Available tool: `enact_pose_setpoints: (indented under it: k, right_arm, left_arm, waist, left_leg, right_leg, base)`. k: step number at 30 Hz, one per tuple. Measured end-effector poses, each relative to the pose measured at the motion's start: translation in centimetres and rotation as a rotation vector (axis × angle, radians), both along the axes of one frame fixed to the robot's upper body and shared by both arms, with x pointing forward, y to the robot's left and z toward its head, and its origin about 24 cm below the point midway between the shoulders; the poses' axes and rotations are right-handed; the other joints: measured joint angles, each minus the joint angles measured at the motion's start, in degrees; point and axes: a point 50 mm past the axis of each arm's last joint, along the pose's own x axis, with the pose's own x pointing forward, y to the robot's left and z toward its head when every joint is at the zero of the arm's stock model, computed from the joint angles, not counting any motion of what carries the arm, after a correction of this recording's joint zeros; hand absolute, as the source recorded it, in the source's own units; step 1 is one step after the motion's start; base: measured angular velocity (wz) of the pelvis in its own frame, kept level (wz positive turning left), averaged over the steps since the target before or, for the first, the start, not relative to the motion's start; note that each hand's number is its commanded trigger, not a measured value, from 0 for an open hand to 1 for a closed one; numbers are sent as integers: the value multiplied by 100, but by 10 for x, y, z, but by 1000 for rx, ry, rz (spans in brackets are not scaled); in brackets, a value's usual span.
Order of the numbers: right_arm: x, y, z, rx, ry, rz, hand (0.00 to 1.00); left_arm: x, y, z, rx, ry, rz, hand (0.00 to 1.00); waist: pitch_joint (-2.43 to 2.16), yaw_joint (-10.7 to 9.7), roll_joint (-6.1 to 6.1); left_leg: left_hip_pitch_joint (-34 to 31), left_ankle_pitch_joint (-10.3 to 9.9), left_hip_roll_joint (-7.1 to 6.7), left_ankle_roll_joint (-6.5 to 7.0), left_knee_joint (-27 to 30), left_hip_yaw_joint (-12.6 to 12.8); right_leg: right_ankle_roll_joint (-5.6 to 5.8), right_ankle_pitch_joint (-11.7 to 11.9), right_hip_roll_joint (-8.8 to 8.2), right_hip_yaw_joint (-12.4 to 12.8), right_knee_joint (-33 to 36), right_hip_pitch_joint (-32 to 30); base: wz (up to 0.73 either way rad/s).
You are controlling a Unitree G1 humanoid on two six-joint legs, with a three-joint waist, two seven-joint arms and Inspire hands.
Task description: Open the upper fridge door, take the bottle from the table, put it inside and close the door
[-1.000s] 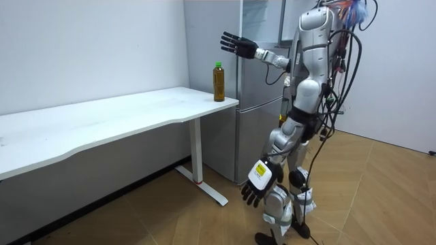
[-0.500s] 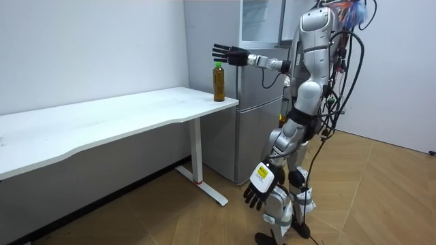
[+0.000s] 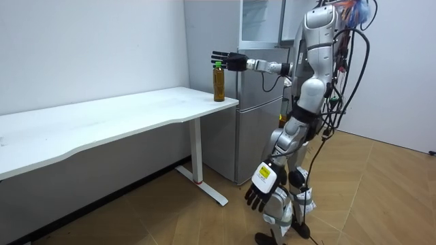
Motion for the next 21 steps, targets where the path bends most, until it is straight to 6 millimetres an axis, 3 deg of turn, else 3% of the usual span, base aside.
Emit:
enact_pose_setpoints:
  k: [11, 21]
  right_arm:
    - [-2, 4, -3, -58, 6, -21, 0]
    - [0, -2, -21, -147, 79, -82, 0]
  left_arm:
    - [-1, 0, 1, 0, -7, 0, 0]
    - [3, -2, 2, 3, -9, -20, 0]
  waist:
    - [-40, 17, -64]
    - [-24, 2, -49]
  left_leg:
    - [-19, 23, -2, 4, -12, 18]
    - [-45, 41, -18, 17, -10, 6]
  right_leg:
    - [0, 0, -7, -41, 2, -6]
    - [0, -2, -20, -57, -7, -13]
  base:
    - [0]
    - [1]
